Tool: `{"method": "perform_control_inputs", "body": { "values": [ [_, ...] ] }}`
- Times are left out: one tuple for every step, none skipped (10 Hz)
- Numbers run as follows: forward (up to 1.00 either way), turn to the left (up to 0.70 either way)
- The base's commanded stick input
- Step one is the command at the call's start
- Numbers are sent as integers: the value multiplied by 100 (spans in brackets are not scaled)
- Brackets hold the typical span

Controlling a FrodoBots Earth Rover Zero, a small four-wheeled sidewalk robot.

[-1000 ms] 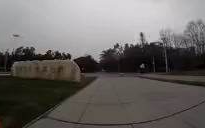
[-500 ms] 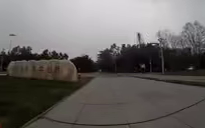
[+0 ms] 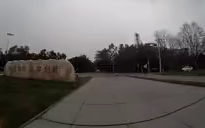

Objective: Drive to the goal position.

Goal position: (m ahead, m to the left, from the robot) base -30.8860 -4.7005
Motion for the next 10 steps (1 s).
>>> {"method": "perform_control_inputs", "body": {
  "values": [
    [0, -70],
    [0, -70],
    [0, -70],
    [0, -70],
    [0, -70],
    [0, -70],
    [0, -70],
    [0, -70],
    [0, -70],
    [0, -70]
  ]
}}
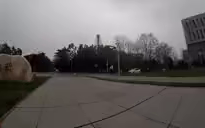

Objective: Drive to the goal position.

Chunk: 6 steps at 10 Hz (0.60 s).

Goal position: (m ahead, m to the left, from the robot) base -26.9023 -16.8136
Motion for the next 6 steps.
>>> {"method": "perform_control_inputs", "body": {
  "values": [
    [0, -70],
    [0, -70],
    [0, -70],
    [0, -70],
    [0, -70],
    [0, -70]
  ]
}}
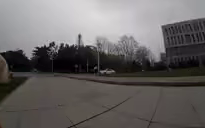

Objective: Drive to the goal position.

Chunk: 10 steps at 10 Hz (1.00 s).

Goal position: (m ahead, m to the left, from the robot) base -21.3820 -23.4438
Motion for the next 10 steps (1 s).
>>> {"method": "perform_control_inputs", "body": {
  "values": [
    [0, -70],
    [0, -70],
    [0, -70],
    [0, -70],
    [0, -70],
    [0, -70],
    [0, -70],
    [0, -70],
    [0, -70],
    [0, -70]
  ]
}}
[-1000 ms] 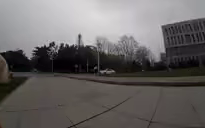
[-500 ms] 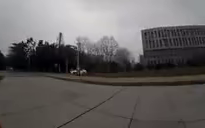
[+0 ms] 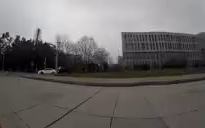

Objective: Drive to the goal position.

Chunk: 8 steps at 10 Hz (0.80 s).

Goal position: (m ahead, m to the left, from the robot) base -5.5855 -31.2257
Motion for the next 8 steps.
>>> {"method": "perform_control_inputs", "body": {
  "values": [
    [0, -70],
    [0, -70],
    [0, -70],
    [0, -70],
    [0, -70],
    [0, -70],
    [0, -70],
    [0, -70]
  ]
}}
